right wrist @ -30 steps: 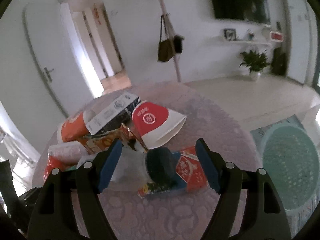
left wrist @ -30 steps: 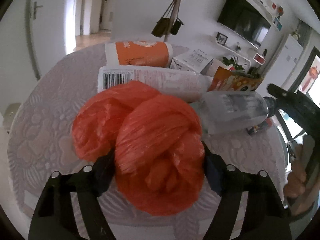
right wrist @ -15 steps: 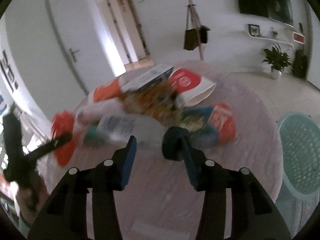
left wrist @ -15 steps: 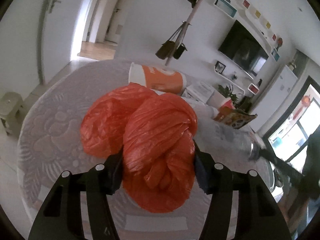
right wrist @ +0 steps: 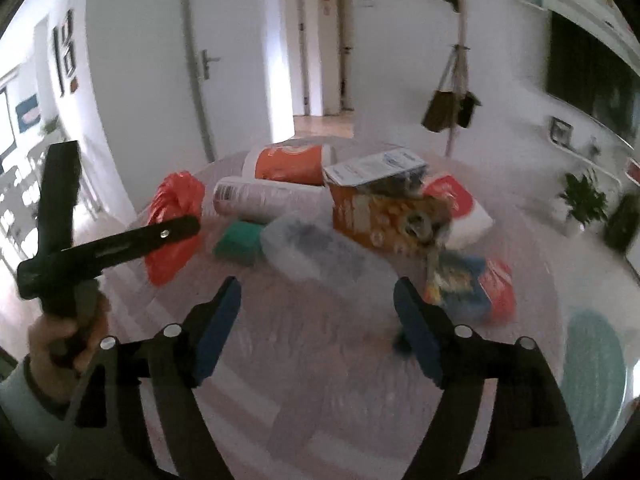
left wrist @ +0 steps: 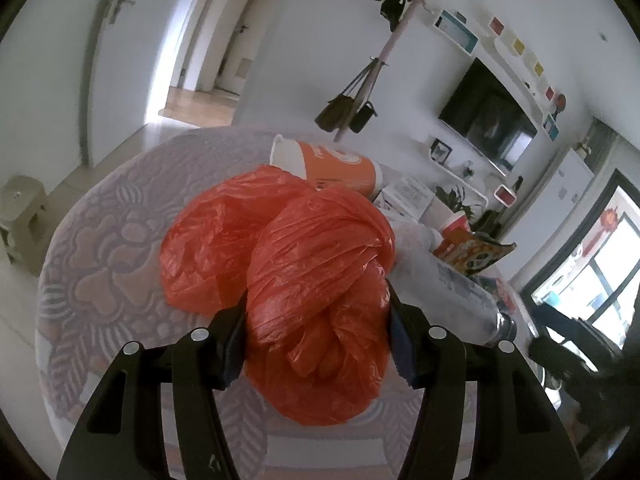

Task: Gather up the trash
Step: 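Grasp the orange plastic bag with the left tool while the right tool grasps the clear bottle, then carry the orange bag and clear bottle to the teal basket and release both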

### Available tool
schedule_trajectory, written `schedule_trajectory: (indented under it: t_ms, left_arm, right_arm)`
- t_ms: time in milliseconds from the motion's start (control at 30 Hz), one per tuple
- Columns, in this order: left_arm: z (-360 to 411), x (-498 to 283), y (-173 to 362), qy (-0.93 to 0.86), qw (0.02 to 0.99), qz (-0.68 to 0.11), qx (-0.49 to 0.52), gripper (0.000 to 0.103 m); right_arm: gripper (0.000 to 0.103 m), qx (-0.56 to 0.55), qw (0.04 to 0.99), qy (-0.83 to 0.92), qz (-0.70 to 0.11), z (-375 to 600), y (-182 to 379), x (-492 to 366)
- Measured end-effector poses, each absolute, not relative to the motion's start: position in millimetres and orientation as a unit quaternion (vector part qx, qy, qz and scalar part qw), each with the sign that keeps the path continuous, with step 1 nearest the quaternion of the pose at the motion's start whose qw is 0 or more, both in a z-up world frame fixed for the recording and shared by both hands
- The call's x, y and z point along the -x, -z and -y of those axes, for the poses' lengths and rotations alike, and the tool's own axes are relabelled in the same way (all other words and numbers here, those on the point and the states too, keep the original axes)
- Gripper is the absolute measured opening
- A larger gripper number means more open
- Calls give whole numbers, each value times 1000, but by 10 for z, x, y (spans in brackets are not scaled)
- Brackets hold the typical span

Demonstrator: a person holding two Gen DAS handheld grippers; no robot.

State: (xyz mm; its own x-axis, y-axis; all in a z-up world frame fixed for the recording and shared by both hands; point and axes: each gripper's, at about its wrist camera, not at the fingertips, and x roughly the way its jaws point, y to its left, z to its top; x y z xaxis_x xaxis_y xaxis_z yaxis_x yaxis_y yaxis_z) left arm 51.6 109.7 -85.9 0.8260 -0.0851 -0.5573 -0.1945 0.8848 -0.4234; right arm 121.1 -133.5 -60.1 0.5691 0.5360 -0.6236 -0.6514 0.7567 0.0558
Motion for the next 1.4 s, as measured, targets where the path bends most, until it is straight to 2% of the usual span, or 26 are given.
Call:
schedule_trajectory:
  t_ms: [133,300,400,533,667,867,1167,1400]
  left_arm:
    - [-1108,-523,867,-26,926,-294,237,57]
    - [-1156,-542,865,-22,924,-296,240,57]
    - [-1172,-542,855,-20,924,-295,244,57]
    - [-1164,-556,849,-20,924,-296,241,57]
    - [-1153,-554,850,-17,925,-294,239,57]
    - [-1111,-506,780,7,932,-283,226,57]
    - [-665,-449,274,76,948,-243,192,57]
    - [1,-709,35,150,947,-238,158,57]
  right_arm:
    - [83,105,867,-347,-341,1169,716,-1645]
    - [84,116,824,-375,-409,987,907,-2024]
    - [79,120,822,-355,-428,1005,946,-2017]
    - [65,105,821,-347,-441,1087,947,-1867]
    - [60,103,834,-322,-436,1106,966,-1680]
    - [58,46,843,-314,-434,1244,958,-1449]
    - [58,-12,880,-298,-368,1812,438,-1183]
    - [58,-65,917,-228,-322,2614,131,-1178]
